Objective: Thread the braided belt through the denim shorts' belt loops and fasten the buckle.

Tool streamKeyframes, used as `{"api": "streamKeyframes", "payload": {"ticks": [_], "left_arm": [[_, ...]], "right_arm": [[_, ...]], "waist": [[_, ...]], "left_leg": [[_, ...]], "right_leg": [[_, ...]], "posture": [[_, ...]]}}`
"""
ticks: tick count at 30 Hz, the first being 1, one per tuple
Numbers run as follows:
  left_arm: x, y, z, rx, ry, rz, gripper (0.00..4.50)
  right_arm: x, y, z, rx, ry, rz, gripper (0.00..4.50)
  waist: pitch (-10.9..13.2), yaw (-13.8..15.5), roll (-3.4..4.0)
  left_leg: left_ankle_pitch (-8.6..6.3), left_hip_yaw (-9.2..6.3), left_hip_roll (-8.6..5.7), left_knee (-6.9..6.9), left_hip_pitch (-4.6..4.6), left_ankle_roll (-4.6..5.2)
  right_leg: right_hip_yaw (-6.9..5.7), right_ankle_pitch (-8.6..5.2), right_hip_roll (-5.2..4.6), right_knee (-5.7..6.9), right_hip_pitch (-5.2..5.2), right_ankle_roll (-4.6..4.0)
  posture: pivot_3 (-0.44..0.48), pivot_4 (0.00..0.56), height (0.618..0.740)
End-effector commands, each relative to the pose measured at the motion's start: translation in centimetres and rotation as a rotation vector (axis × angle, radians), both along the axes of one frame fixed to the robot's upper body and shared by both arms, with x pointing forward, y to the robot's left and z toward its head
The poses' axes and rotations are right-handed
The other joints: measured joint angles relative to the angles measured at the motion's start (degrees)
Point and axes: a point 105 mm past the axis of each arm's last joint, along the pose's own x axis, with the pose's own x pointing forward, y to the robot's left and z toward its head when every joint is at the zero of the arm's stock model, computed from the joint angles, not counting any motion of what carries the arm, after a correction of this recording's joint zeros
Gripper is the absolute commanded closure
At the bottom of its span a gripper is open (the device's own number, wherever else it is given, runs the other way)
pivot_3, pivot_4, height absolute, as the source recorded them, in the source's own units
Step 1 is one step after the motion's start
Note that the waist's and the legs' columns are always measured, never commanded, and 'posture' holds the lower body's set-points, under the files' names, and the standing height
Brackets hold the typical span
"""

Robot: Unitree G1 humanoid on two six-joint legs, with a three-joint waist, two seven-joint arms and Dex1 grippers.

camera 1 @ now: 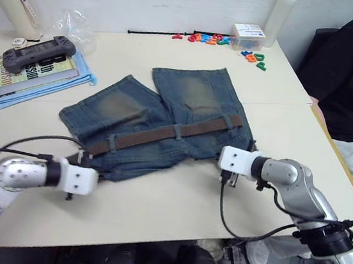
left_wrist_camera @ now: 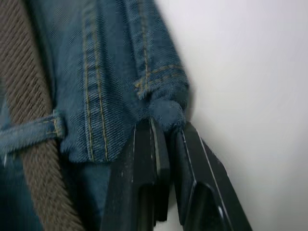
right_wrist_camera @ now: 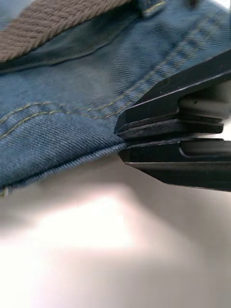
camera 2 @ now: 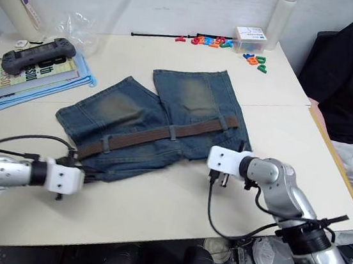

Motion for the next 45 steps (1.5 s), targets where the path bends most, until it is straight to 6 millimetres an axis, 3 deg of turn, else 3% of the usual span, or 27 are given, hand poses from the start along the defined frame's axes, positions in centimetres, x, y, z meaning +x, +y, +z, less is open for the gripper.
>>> {"api": "streamKeyframes", "payload": {"ticks": [1,7,17,25,27,30,35,36,43,45], "left_arm": [[0.5,4.2,-1.4,0.089,0.025,0.116,4.50],[1.7,4.9,-1.5,0.116,-0.007,0.105,4.50],[0.1,-0.2,-1.6,-0.104,0.074,-0.058,4.50],[-0.6,-1.1,-1.5,-0.172,0.106,-0.033,4.50],[-0.9,-1.3,-1.3,-0.209,0.120,-0.015,3.53],[-1.4,-1.7,-0.8,-0.235,0.133,-0.006,2.31],[-1.8,-2.0,-0.3,-0.273,0.132,0.013,0.05],[-1.9,-2.1,-0.2,-0.272,0.130,0.014,0.00],[-1.9,-2.1,0.8,-0.302,0.098,0.034,0.00],[-1.8,-2.4,1.9,-0.358,0.088,0.046,0.00]], "right_arm": [[-2.6,3.1,0.7,0.057,0.060,0.079,4.47],[-3.5,4.4,-0.3,0.069,0.118,0.043,4.47],[0.2,-0.2,-0.6,-0.098,-0.050,-0.123,4.47],[0.0,1.3,-0.1,0.004,-0.032,-0.111,4.47],[0.0,1.2,0.4,0.025,-0.033,-0.122,4.50],[0.3,0.4,1.3,0.063,-0.035,-0.151,3.40],[0.4,-0.3,3.0,0.154,-0.031,-0.169,0.97],[0.3,-0.4,3.3,0.173,-0.031,-0.166,0.49],[0.2,-0.1,3.8,0.209,-0.024,-0.128,0.49],[-0.1,0.2,4.0,0.216,-0.021,-0.104,0.49]], "waist": [[0.00,0.05,0.00],[-0.01,0.32,-0.01],[-0.03,0.39,-0.03],[-0.11,0.30,-0.18],[-0.11,0.28,-0.18],[-0.11,0.25,-0.18],[-0.11,0.26,-0.18],[-0.11,0.25,-0.18],[-0.08,0.10,-0.15],[0.05,-0.66,0.05]], "left_leg": [[-0.03,0.00,0.00,0.00,0.00,-0.07],[-0.02,0.00,-0.11,0.05,-0.14,0.07],[-0.05,0.03,-0.26,0.14,-0.14,0.18],[-0.07,0.05,-0.25,0.19,-0.15,0.22],[-0.07,0.05,-0.25,0.18,-0.15,0.22],[-0.08,0.05,-0.26,0.17,-0.16,0.22],[-0.08,0.05,-0.25,0.16,-0.22,0.21],[-0.08,0.05,-0.25,0.15,-0.22,0.21],[-0.09,0.06,-0.24,0.12,-0.23,0.21],[0.11,-0.73,-0.57,-0.10,-0.31,0.35]], "right_leg": [[0.00,0.00,0.00,0.02,-0.02,-0.01],[-0.04,0.00,-0.11,0.00,-0.09,-0.02],[-0.09,0.02,-0.29,-0.05,0.01,0.13],[-0.08,0.04,-0.27,-0.05,0.06,0.22],[-0.07,0.04,-0.27,-0.05,0.05,0.22],[-0.05,0.04,-0.27,-0.06,0.03,0.22],[-0.07,0.04,-0.26,-0.12,0.00,0.22],[-0.06,0.04,-0.26,-0.11,-0.01,0.22],[-0.06,0.04,-0.24,-0.13,-0.03,0.22],[-0.83,0.05,-0.46,-0.38,0.50,0.30]], "posture": [[0.000,0.150,0.717],[0.000,0.150,0.717],[0.000,0.150,0.717],[0.000,0.150,0.717],[0.000,0.150,0.717],[0.000,0.150,0.717],[0.000,0.150,0.717],[0.000,0.150,0.717],[0.000,0.150,0.716],[0.000,0.150,0.716]]}}
